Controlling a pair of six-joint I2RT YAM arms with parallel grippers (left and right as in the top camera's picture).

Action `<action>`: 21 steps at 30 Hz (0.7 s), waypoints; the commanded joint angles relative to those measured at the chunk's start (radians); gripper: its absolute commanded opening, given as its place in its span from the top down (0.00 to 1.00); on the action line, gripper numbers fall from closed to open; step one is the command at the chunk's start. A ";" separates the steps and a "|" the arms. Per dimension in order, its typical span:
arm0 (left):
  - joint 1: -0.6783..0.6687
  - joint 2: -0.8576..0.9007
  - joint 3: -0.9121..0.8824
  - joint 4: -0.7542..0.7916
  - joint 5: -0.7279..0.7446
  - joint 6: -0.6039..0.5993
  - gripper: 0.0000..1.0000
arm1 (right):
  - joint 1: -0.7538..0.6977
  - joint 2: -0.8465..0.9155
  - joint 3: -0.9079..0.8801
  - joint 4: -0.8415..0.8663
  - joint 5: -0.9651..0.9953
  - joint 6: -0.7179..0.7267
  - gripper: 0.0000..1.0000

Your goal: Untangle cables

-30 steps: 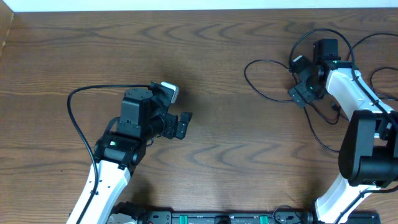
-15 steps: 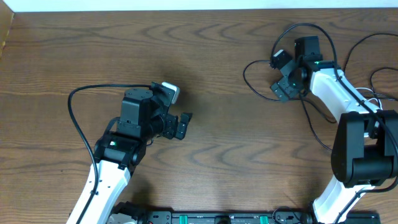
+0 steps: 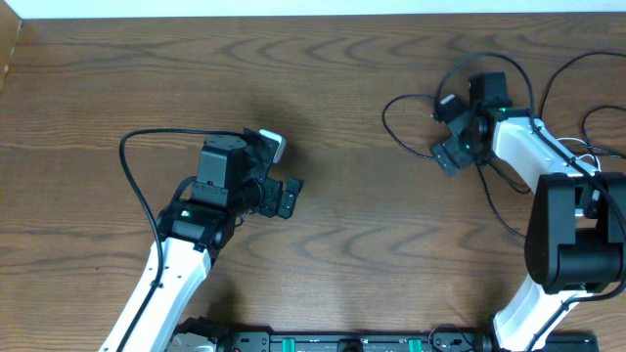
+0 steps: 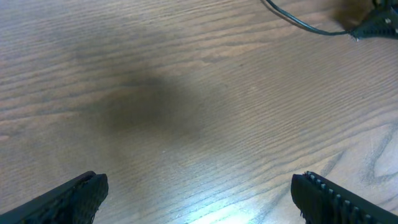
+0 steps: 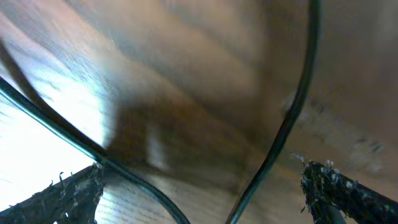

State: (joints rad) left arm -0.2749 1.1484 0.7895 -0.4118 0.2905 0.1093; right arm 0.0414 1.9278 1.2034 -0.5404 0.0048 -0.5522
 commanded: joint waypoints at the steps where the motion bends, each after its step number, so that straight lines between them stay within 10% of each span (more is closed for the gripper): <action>1: 0.003 0.002 0.000 0.001 0.012 0.017 0.00 | -0.012 -0.003 -0.048 0.031 0.003 0.012 0.01; 9: 0.003 0.002 0.000 0.001 0.012 0.016 0.00 | -0.019 -0.003 -0.154 0.196 0.004 0.012 0.02; 21: 0.003 0.002 0.000 0.001 0.012 0.016 0.00 | -0.047 -0.003 -0.288 0.389 0.003 0.014 0.78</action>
State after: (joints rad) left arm -0.2749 1.1492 0.7895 -0.4118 0.2905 0.1093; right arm 0.0093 1.8740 0.9760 -0.1310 -0.0620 -0.5308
